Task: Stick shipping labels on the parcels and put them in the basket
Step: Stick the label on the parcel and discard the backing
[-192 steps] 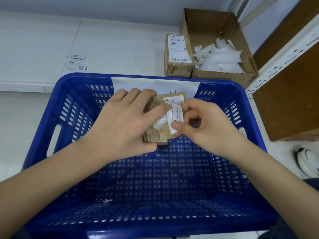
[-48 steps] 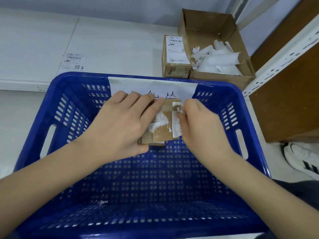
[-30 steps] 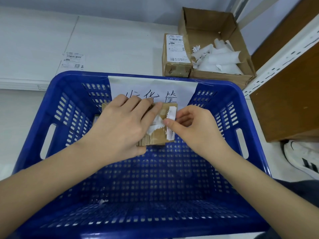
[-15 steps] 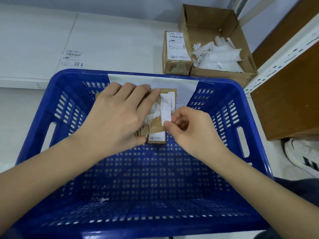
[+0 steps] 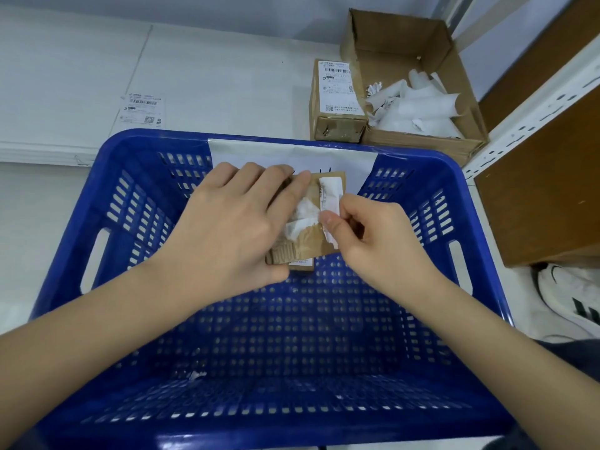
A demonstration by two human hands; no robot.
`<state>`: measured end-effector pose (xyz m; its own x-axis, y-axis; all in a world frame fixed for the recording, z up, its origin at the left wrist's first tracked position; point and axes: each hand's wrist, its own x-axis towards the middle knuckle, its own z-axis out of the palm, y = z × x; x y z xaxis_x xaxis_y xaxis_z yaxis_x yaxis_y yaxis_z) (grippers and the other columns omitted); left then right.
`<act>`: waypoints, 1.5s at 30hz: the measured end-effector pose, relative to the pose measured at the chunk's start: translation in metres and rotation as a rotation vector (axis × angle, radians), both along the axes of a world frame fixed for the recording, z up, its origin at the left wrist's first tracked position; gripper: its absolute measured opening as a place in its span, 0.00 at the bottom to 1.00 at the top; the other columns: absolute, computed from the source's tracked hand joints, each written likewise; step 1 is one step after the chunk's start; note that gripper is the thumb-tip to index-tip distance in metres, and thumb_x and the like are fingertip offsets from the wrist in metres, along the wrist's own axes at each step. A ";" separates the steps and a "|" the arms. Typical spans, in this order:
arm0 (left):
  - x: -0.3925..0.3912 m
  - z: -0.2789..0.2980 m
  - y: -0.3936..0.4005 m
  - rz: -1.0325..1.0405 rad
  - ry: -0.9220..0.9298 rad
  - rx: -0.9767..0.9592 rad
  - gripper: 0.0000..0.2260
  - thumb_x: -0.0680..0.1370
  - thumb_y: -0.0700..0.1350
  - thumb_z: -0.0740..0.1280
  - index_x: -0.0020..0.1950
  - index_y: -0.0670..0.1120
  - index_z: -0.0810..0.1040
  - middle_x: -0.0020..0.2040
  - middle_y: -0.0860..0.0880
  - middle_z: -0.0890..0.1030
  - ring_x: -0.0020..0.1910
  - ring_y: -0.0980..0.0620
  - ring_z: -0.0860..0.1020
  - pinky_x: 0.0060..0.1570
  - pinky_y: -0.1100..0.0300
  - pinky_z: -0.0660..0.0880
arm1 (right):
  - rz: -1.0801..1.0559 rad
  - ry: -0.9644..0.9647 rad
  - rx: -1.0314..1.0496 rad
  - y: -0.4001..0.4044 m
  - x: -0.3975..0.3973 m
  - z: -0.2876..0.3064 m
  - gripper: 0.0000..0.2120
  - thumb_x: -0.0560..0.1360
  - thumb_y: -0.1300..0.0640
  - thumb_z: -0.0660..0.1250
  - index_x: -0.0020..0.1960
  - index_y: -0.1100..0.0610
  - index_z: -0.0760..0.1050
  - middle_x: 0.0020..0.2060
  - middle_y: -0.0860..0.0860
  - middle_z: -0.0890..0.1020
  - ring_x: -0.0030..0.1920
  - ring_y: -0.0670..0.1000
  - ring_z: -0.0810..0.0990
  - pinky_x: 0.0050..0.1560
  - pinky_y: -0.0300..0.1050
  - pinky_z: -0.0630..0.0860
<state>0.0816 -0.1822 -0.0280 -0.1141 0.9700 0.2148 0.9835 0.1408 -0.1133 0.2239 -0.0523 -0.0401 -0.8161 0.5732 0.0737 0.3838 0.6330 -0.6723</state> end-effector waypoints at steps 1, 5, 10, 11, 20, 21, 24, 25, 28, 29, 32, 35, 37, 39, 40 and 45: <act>0.000 0.002 0.000 0.006 0.002 0.003 0.41 0.60 0.57 0.73 0.67 0.36 0.73 0.57 0.38 0.79 0.48 0.39 0.79 0.44 0.49 0.72 | -0.008 0.011 0.000 0.001 0.000 0.000 0.19 0.78 0.53 0.65 0.31 0.53 0.63 0.23 0.46 0.67 0.26 0.49 0.67 0.31 0.49 0.68; 0.005 0.005 -0.003 0.028 0.059 0.033 0.36 0.67 0.56 0.66 0.68 0.35 0.71 0.59 0.37 0.78 0.49 0.37 0.78 0.45 0.47 0.69 | -0.036 0.020 0.028 0.004 -0.002 0.006 0.17 0.74 0.42 0.63 0.35 0.54 0.70 0.26 0.44 0.73 0.29 0.47 0.73 0.34 0.49 0.73; 0.014 0.004 -0.008 0.040 0.102 0.000 0.42 0.60 0.55 0.75 0.68 0.34 0.71 0.59 0.35 0.77 0.51 0.37 0.78 0.47 0.46 0.66 | 0.057 0.019 0.048 0.014 -0.004 0.010 0.15 0.78 0.49 0.63 0.35 0.52 0.64 0.24 0.44 0.69 0.27 0.45 0.68 0.31 0.45 0.67; 0.013 0.005 -0.008 0.039 0.102 -0.005 0.43 0.59 0.55 0.76 0.68 0.34 0.71 0.59 0.35 0.77 0.51 0.37 0.78 0.47 0.46 0.66 | 0.060 0.018 0.030 0.015 -0.004 0.010 0.16 0.79 0.50 0.62 0.34 0.51 0.63 0.24 0.44 0.68 0.27 0.45 0.67 0.31 0.46 0.66; 0.012 0.008 -0.007 0.012 0.116 -0.015 0.39 0.62 0.53 0.72 0.68 0.33 0.71 0.59 0.35 0.77 0.51 0.37 0.78 0.45 0.46 0.72 | 0.012 0.117 -0.210 0.013 -0.006 0.008 0.17 0.78 0.51 0.65 0.37 0.63 0.69 0.26 0.49 0.69 0.28 0.44 0.66 0.31 0.40 0.66; 0.012 0.008 -0.007 0.008 0.132 -0.012 0.38 0.63 0.52 0.71 0.68 0.33 0.70 0.59 0.35 0.77 0.51 0.37 0.78 0.46 0.46 0.71 | 0.015 0.111 -0.219 0.013 -0.006 0.008 0.17 0.78 0.51 0.64 0.38 0.63 0.70 0.26 0.51 0.69 0.28 0.45 0.66 0.32 0.41 0.66; 0.014 0.005 -0.007 -0.027 0.178 0.026 0.29 0.71 0.48 0.62 0.69 0.33 0.68 0.59 0.35 0.76 0.51 0.37 0.77 0.47 0.46 0.66 | 0.023 0.116 -0.176 0.014 -0.005 0.008 0.15 0.80 0.54 0.61 0.37 0.61 0.71 0.26 0.52 0.70 0.29 0.48 0.67 0.32 0.47 0.67; 0.014 0.004 -0.007 -0.037 0.183 0.038 0.28 0.72 0.47 0.59 0.69 0.33 0.68 0.60 0.35 0.76 0.51 0.37 0.77 0.47 0.46 0.66 | 0.016 0.126 -0.153 0.014 -0.004 0.008 0.15 0.80 0.55 0.61 0.36 0.60 0.71 0.26 0.51 0.70 0.28 0.47 0.66 0.31 0.46 0.66; 0.012 0.004 -0.005 -0.046 0.203 0.066 0.27 0.72 0.46 0.58 0.69 0.33 0.68 0.60 0.35 0.76 0.52 0.37 0.78 0.48 0.47 0.65 | -0.007 0.139 -0.096 0.014 -0.002 0.008 0.15 0.80 0.54 0.61 0.37 0.59 0.71 0.28 0.53 0.72 0.30 0.52 0.70 0.32 0.51 0.70; 0.011 0.003 -0.005 -0.043 0.206 0.074 0.27 0.72 0.46 0.59 0.69 0.34 0.68 0.60 0.35 0.76 0.51 0.37 0.78 0.48 0.47 0.66 | -0.012 0.120 -0.085 0.012 -0.003 0.009 0.15 0.80 0.51 0.60 0.38 0.57 0.71 0.28 0.51 0.73 0.31 0.52 0.71 0.35 0.54 0.72; 0.008 0.003 -0.004 -0.026 0.179 0.078 0.31 0.69 0.48 0.65 0.68 0.33 0.70 0.60 0.35 0.77 0.51 0.37 0.78 0.47 0.45 0.69 | -0.043 -0.010 -0.038 0.001 -0.003 0.012 0.18 0.71 0.37 0.61 0.41 0.52 0.70 0.31 0.45 0.75 0.34 0.47 0.75 0.37 0.53 0.74; 0.009 0.004 -0.005 -0.019 0.178 0.060 0.35 0.65 0.50 0.70 0.67 0.33 0.70 0.60 0.35 0.77 0.50 0.37 0.78 0.46 0.46 0.71 | -0.053 -0.032 0.042 -0.002 -0.003 0.011 0.18 0.71 0.38 0.62 0.42 0.54 0.75 0.33 0.44 0.77 0.34 0.45 0.74 0.38 0.52 0.75; 0.008 0.004 -0.004 -0.026 0.197 0.068 0.34 0.66 0.50 0.69 0.67 0.33 0.70 0.60 0.35 0.77 0.51 0.36 0.78 0.47 0.46 0.66 | -0.083 -0.017 -0.018 0.000 -0.003 0.010 0.16 0.72 0.42 0.65 0.39 0.56 0.76 0.35 0.45 0.76 0.34 0.45 0.72 0.40 0.51 0.75; 0.006 0.004 -0.003 -0.032 0.203 0.067 0.35 0.65 0.50 0.71 0.68 0.33 0.70 0.60 0.35 0.77 0.51 0.36 0.78 0.47 0.47 0.64 | -0.095 -0.010 -0.058 0.002 -0.002 0.008 0.14 0.74 0.48 0.68 0.37 0.59 0.76 0.35 0.48 0.77 0.36 0.48 0.73 0.41 0.52 0.74; 0.005 0.004 -0.003 -0.032 0.200 0.060 0.37 0.64 0.51 0.73 0.68 0.33 0.69 0.60 0.35 0.77 0.51 0.36 0.78 0.48 0.47 0.64 | -0.089 0.000 -0.055 0.003 -0.001 0.009 0.14 0.75 0.51 0.69 0.37 0.60 0.75 0.35 0.50 0.77 0.36 0.50 0.74 0.41 0.52 0.74; 0.004 0.003 -0.002 -0.038 0.181 0.033 0.43 0.62 0.55 0.77 0.69 0.34 0.68 0.61 0.36 0.77 0.53 0.37 0.77 0.49 0.47 0.65 | -0.056 0.001 -0.158 0.010 0.004 0.013 0.11 0.75 0.57 0.68 0.37 0.61 0.73 0.31 0.49 0.74 0.31 0.44 0.69 0.34 0.33 0.66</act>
